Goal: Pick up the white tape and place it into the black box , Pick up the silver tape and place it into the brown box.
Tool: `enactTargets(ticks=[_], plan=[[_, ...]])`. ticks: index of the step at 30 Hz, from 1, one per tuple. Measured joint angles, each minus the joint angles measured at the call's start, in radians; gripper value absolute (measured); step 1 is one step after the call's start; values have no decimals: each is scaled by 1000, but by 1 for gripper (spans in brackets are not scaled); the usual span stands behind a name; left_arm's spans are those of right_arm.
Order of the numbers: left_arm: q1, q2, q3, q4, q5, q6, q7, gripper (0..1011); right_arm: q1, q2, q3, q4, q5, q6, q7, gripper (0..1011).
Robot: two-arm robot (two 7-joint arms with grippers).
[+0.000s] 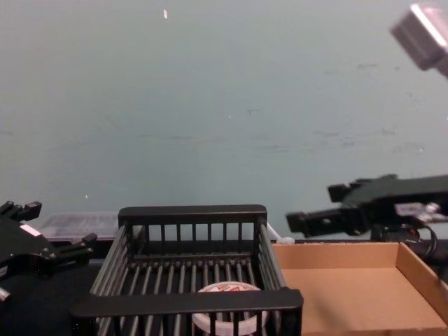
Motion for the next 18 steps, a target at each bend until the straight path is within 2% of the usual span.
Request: enactTargets(ticks=[2,7,8,12,15,18], plan=[[0,0,0,0,0,0,0,1001,-18,19,6,-24,8,7,3,1002],[0,0,0,0,0,0,0,1001,-105,107,26,-115,41,29,18,1002],[0,0,0,0,0,0,0,1002,-105,107,26,-115,41,29,18,1003],[0,0,0,0,0,0,0,1001,-167,161,34,-166,66,44,25,1003],[0,0,0,0,0,0,0,1001,-202,189,35,-190,82,51,30,1002],[0,0,0,0,0,0,0,1001,-221,204,35,-201,93,55,32,1003]])
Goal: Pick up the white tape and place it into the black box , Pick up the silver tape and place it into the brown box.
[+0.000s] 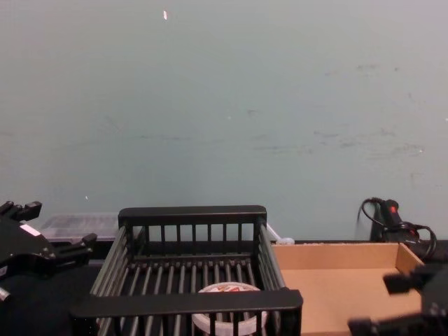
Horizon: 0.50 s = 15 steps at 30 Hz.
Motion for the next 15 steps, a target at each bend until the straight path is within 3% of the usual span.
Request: enactTargets(ticks=[7,15], plan=[[0,0,0,0,0,0,0,1001,-31,39,-26,-15,15,13,9,1002],[0,0,0,0,0,0,0,1001,-23,52,-65,-4,7,30,15,1002]])
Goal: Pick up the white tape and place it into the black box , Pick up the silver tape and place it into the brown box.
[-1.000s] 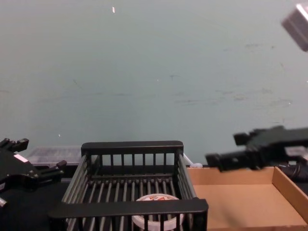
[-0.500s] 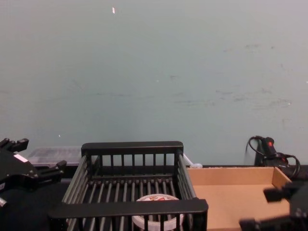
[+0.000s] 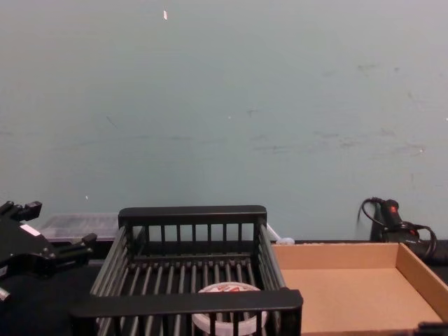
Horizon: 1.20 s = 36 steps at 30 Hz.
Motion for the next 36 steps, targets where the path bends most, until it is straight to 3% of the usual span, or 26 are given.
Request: enactTargets(ticks=[17,36], plan=[[0,0,0,0,0,0,0,1001,41,-29,-57,62,-19,22,5,1002],[0,0,0,0,0,0,0,1001,73,-66,-79,123,-19,25,7,1003]])
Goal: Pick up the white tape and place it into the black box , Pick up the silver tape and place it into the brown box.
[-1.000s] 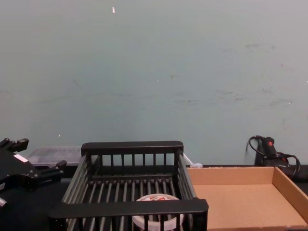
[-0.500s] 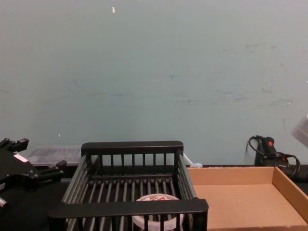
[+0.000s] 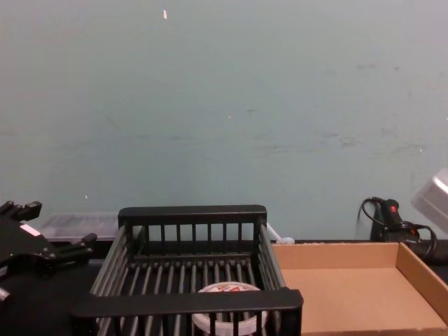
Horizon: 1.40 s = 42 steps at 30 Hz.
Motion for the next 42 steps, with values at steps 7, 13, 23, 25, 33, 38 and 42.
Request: enactTargets(ticks=[7,13,23,25,33,38,42], plan=[[0,0,0,0,0,0,0,1001,3,-4,-6,12,-1,2,-2,1002],[0,0,0,0,0,0,0,1001,2,-5,-8,18,-4,2,-5,1002],[0,0,0,0,0,0,0,1001,1,-5,-6,18,-6,0,-6,1002],[0,0,0,0,0,0,0,1002,1,-5,-6,18,-6,0,-6,1003],[0,0,0,0,0,0,0,1001,1,-5,-6,17,-6,0,-6,929],[0,0,0,0,0,0,0,1001,1,-5,-6,17,-6,0,-6,821],[0,0,0,0,0,0,0,1001,1,-5,-6,17,-6,0,-6,677]])
